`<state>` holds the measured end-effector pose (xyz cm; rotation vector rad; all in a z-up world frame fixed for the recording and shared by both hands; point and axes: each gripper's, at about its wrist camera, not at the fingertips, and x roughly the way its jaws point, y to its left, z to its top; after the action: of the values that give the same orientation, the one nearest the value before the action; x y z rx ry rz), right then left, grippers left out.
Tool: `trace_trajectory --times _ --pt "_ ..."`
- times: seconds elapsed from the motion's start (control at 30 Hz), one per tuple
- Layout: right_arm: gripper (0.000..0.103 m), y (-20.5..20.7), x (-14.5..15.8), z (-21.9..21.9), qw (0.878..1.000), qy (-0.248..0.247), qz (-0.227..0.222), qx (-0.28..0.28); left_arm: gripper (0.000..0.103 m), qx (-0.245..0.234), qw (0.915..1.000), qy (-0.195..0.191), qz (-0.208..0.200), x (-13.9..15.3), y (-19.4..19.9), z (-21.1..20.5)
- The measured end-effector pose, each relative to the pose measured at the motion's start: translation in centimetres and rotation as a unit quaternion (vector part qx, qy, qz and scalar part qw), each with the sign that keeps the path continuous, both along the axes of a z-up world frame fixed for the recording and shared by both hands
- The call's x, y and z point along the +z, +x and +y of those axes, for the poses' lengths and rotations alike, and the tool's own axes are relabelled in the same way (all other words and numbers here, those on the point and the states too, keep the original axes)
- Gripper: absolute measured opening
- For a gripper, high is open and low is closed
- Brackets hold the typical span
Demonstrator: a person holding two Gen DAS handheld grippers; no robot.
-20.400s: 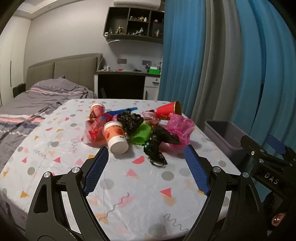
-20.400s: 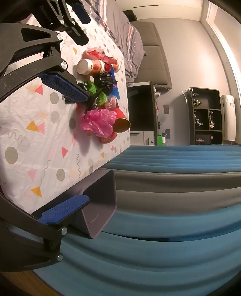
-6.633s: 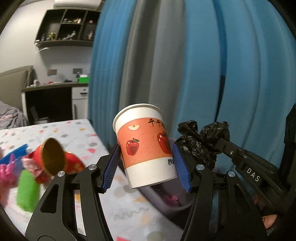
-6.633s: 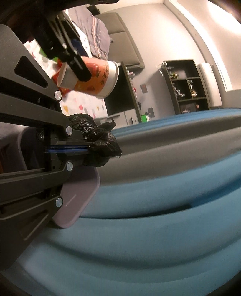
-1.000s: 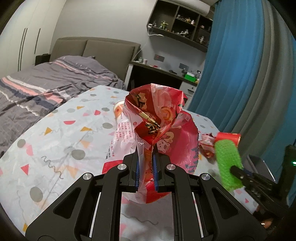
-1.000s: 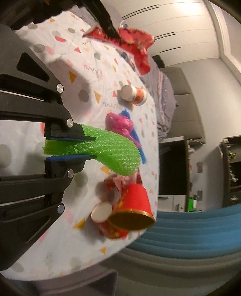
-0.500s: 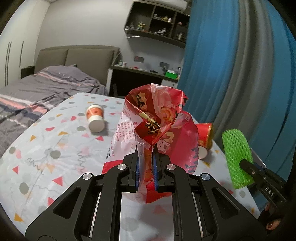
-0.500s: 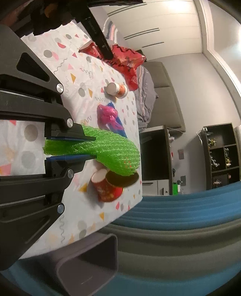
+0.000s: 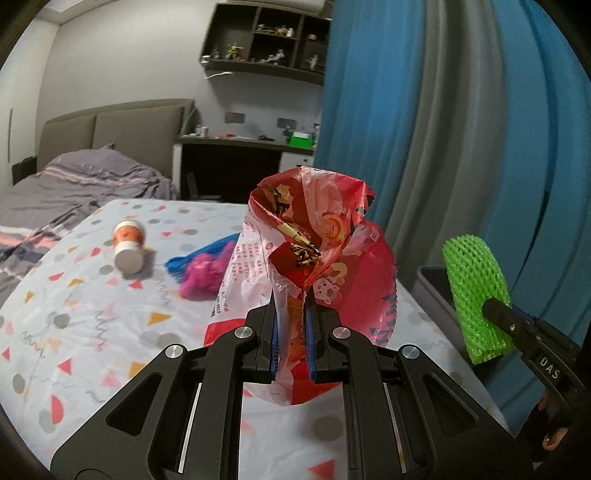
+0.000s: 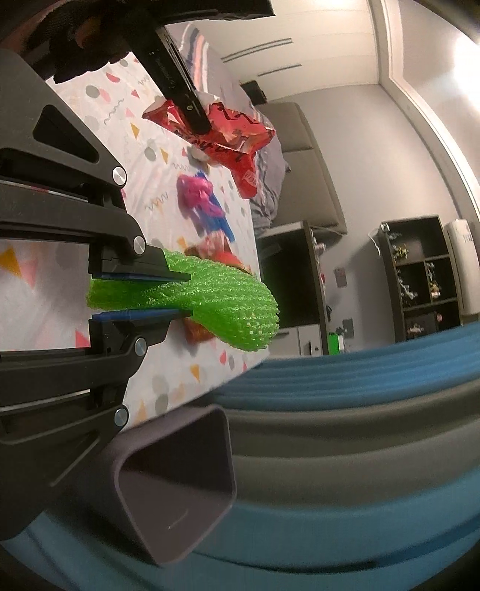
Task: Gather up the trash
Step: 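Carry the wrapper and mesh sleeve over the grey bin with both tools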
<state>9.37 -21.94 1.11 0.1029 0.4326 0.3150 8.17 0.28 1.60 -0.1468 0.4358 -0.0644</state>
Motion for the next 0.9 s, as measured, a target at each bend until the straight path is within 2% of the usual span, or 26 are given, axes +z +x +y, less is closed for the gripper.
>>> trace_trajectory --times 0.4,0.9 --pt "0.013 1.2 0.2 -7.1 0.997 0.0 -0.013 -0.075 0.01 -0.089 0.9959 0.015 -0.013 0.7 3.5 -8.6" --pt "0.013 4.0 -0.7 -14.5 0.988 0.003 -0.01 -0.152 0.01 -0.187 0.9821 0.005 -0.017 -0.4 9.1 -19.7"
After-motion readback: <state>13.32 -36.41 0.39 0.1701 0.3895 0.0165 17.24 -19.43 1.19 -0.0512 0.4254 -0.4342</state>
